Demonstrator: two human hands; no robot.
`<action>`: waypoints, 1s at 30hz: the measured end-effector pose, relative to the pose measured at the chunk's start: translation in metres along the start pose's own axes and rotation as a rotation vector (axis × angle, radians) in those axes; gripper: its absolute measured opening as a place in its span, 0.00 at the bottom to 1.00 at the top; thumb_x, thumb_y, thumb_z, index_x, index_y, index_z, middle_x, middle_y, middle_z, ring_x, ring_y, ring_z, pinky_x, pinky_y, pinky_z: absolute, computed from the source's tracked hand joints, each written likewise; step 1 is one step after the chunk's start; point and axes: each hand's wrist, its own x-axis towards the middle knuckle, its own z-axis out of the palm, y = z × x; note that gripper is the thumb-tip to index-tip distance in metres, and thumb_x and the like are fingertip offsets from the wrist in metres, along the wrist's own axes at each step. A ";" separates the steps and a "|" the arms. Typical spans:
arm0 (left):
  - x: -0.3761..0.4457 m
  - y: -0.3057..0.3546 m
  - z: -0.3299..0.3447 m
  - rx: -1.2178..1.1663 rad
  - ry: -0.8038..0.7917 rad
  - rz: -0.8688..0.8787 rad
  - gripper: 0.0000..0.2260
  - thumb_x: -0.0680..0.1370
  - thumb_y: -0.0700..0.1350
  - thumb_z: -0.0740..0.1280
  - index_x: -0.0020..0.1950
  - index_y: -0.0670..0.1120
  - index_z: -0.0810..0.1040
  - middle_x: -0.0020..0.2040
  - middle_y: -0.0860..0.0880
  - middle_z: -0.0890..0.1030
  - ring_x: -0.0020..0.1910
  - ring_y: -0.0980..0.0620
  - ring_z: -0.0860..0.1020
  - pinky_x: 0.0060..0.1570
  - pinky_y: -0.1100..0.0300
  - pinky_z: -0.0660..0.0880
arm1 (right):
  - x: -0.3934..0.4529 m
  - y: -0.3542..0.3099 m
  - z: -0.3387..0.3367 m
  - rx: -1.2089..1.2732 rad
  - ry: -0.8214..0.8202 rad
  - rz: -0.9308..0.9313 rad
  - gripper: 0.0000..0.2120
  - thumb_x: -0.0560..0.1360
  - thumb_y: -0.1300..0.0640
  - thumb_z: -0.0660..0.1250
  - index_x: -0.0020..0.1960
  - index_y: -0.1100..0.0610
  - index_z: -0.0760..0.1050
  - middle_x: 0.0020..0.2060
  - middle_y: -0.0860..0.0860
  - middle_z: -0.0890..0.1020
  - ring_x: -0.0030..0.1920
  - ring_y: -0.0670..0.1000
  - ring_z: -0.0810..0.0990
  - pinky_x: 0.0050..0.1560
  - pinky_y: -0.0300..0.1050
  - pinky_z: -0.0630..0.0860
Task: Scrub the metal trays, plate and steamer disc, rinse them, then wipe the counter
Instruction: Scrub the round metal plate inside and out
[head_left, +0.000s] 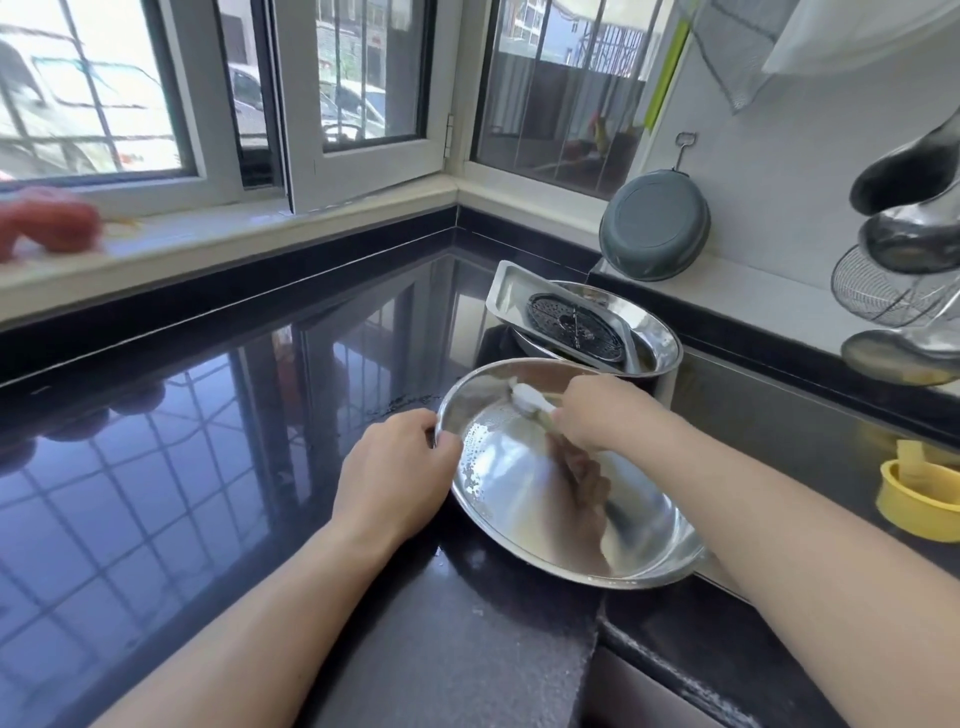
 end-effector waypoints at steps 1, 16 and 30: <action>0.000 0.000 0.000 0.001 0.001 0.004 0.12 0.76 0.48 0.60 0.36 0.42 0.71 0.31 0.46 0.74 0.37 0.42 0.75 0.35 0.51 0.70 | 0.002 0.002 -0.002 0.031 -0.016 0.011 0.11 0.80 0.49 0.63 0.45 0.55 0.76 0.49 0.56 0.83 0.48 0.59 0.81 0.50 0.49 0.79; 0.000 0.001 0.000 0.007 0.009 0.014 0.12 0.77 0.47 0.61 0.37 0.41 0.71 0.31 0.45 0.75 0.37 0.42 0.75 0.36 0.50 0.72 | -0.006 0.005 -0.003 -0.061 0.046 0.013 0.15 0.81 0.51 0.60 0.61 0.59 0.78 0.57 0.58 0.81 0.57 0.60 0.81 0.53 0.49 0.77; -0.001 0.002 0.001 0.043 0.020 0.014 0.12 0.76 0.45 0.61 0.35 0.43 0.65 0.31 0.46 0.72 0.37 0.42 0.73 0.32 0.52 0.64 | -0.013 0.038 -0.010 -0.176 0.029 0.203 0.16 0.77 0.57 0.62 0.64 0.57 0.76 0.60 0.57 0.79 0.58 0.61 0.79 0.58 0.54 0.77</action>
